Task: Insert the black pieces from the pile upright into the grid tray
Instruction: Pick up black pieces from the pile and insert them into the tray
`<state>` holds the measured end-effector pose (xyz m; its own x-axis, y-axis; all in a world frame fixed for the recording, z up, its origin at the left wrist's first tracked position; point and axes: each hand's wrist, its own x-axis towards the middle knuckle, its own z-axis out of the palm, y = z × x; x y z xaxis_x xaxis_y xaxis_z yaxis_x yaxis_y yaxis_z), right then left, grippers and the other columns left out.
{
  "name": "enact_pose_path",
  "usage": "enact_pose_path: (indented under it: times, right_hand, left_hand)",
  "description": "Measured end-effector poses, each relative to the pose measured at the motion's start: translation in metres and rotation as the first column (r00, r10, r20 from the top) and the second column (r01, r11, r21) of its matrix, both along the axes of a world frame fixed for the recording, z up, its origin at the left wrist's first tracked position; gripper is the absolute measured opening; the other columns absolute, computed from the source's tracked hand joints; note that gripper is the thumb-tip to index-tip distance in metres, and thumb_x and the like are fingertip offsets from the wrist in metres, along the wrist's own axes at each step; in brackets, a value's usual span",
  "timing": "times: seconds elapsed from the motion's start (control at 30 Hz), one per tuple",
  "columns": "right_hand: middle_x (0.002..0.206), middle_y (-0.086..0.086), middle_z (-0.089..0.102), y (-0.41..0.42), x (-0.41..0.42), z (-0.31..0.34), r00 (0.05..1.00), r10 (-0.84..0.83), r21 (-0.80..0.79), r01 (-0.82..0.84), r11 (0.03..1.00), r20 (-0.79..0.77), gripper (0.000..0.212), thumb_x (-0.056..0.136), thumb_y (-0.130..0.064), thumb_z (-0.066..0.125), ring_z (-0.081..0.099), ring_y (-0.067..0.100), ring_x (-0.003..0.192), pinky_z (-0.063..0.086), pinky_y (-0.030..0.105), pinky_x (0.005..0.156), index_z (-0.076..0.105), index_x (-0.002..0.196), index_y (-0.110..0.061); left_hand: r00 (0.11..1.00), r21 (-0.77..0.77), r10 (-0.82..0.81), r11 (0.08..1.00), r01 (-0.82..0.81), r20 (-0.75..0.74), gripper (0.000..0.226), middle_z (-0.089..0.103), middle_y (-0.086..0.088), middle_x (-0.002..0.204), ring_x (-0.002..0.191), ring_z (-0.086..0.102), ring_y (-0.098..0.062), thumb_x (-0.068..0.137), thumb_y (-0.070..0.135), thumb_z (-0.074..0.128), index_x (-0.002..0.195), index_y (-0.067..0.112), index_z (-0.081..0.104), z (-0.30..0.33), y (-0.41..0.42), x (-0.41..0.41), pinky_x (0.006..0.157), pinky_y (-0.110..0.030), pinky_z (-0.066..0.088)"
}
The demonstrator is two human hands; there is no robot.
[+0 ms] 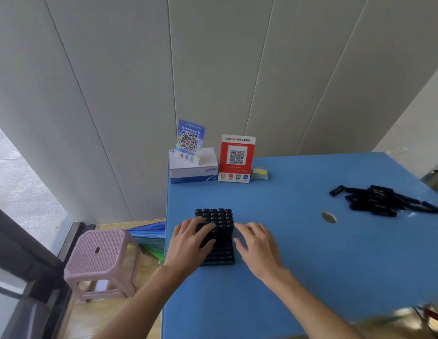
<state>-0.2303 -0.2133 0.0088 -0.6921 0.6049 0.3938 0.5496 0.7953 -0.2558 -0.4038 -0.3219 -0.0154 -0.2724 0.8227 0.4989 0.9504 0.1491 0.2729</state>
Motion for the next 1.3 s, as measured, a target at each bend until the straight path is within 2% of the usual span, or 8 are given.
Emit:
enact_pose_path:
  times: [0.27, 0.53, 0.67, 0.77, 0.87, 1.0, 1.13, 1.3]
  right_hand:
    - [0.094, 0.003, 0.063, 0.034, 0.095, 0.006, 0.98, -0.173, -0.042, 0.178, 0.983, 0.102, 0.036, 0.082, -0.029, 0.068, 0.059, 0.027, 0.086, 0.053, 0.04, 0.071, 0.06, 0.114, -0.015]
    - [0.105, 0.002, 0.063, 0.086, 0.238, 0.016, 0.959, -0.25, -0.073, 0.26, 0.963, 0.132, 0.037, 0.089, -0.035, 0.056, 0.058, 0.024, 0.099, 0.052, 0.037, 0.077, 0.056, 0.122, -0.018]
    - [0.097, 0.002, 0.066, 0.113, 0.321, 0.012, 0.941, -0.318, -0.085, 0.328, 0.941, 0.115, 0.034, 0.083, -0.03, 0.066, 0.061, 0.026, 0.092, 0.055, 0.039, 0.071, 0.062, 0.114, -0.017]
    - [0.091, 0.002, 0.067, 0.131, 0.378, 0.004, 0.929, -0.348, -0.097, 0.36, 0.928, 0.122, 0.034, 0.077, -0.026, 0.073, 0.063, 0.027, 0.087, 0.055, 0.04, 0.066, 0.065, 0.109, -0.017]
    - [0.087, 0.003, 0.067, 0.145, 0.42, -0.003, 0.917, -0.377, -0.118, 0.392, 0.912, 0.131, 0.034, 0.072, -0.022, 0.078, 0.064, 0.028, 0.083, 0.056, 0.039, 0.064, 0.067, 0.104, -0.015]
    - [0.085, 0.003, 0.069, 0.167, 0.449, -0.013, 0.912, -0.386, -0.118, 0.402, 0.908, 0.137, 0.031, 0.071, -0.02, 0.077, 0.065, 0.028, 0.079, 0.056, 0.035, 0.064, 0.069, 0.1, -0.013]
    - [0.086, 0.004, 0.069, 0.196, 0.452, -0.02, 0.916, -0.37, -0.166, 0.393, 0.904, 0.154, 0.035, 0.069, -0.018, 0.08, 0.066, 0.029, 0.08, 0.056, 0.036, 0.064, 0.069, 0.101, -0.012]
    - [0.102, 0.001, 0.067, 0.238, 0.446, -0.023, 0.918, -0.362, -0.211, 0.39, 0.896, 0.16, 0.031, 0.085, -0.026, 0.064, 0.06, 0.025, 0.099, 0.053, 0.037, 0.078, 0.063, 0.115, -0.016]
  left_hand:
    - [0.995, -0.015, -0.094, 0.996, 0.093, -0.039, 0.046, 0.06, 0.0, 0.11, 0.104, 0.049, -0.02, 0.068, 0.03, 0.078, 0.11, 0.021, 0.06, 0.008, 0.034, 0.061, 0.09, -0.032, 0.033]
    - [0.993, -0.07, -0.113, 0.991, 0.111, -0.025, 0.041, 0.061, 0.003, 0.111, 0.102, 0.055, -0.019, 0.073, 0.038, 0.074, 0.111, 0.027, 0.062, 0.001, 0.086, 0.181, 0.085, -0.035, 0.047]
    - [0.993, -0.076, -0.105, 0.992, 0.102, -0.044, 0.038, 0.062, 0.004, 0.109, 0.102, 0.051, -0.016, 0.081, 0.048, 0.046, 0.11, 0.029, 0.061, -0.012, 0.108, 0.246, 0.086, -0.03, 0.039]
    - [0.994, -0.108, -0.105, 0.989, 0.1, -0.041, 0.041, 0.062, 0.005, 0.109, 0.101, 0.054, -0.017, 0.081, 0.049, 0.041, 0.11, 0.029, 0.062, -0.019, 0.125, 0.291, 0.083, -0.032, 0.047]
    - [0.994, -0.129, -0.11, 0.986, 0.106, -0.023, 0.036, 0.062, 0.005, 0.108, 0.1, 0.054, -0.016, 0.081, 0.047, 0.048, 0.109, 0.029, 0.063, -0.018, 0.142, 0.327, 0.081, -0.032, 0.05]
    - [0.99, -0.159, -0.138, 0.978, 0.138, 0.014, 0.041, 0.063, 0.007, 0.106, 0.095, 0.059, -0.015, 0.07, 0.038, 0.077, 0.107, 0.029, 0.063, -0.018, 0.164, 0.356, 0.079, -0.03, 0.05]
    - [0.99, -0.174, -0.141, 0.974, 0.143, 0.024, 0.044, 0.062, 0.009, 0.106, 0.096, 0.055, -0.012, 0.067, 0.037, 0.079, 0.107, 0.032, 0.061, -0.027, 0.19, 0.361, 0.077, -0.028, 0.049]
    - [0.99, -0.171, -0.14, 0.975, 0.143, 0.032, 0.044, 0.063, 0.007, 0.104, 0.092, 0.06, -0.015, 0.066, 0.033, 0.081, 0.106, 0.029, 0.063, -0.033, 0.246, 0.362, 0.075, -0.029, 0.051]
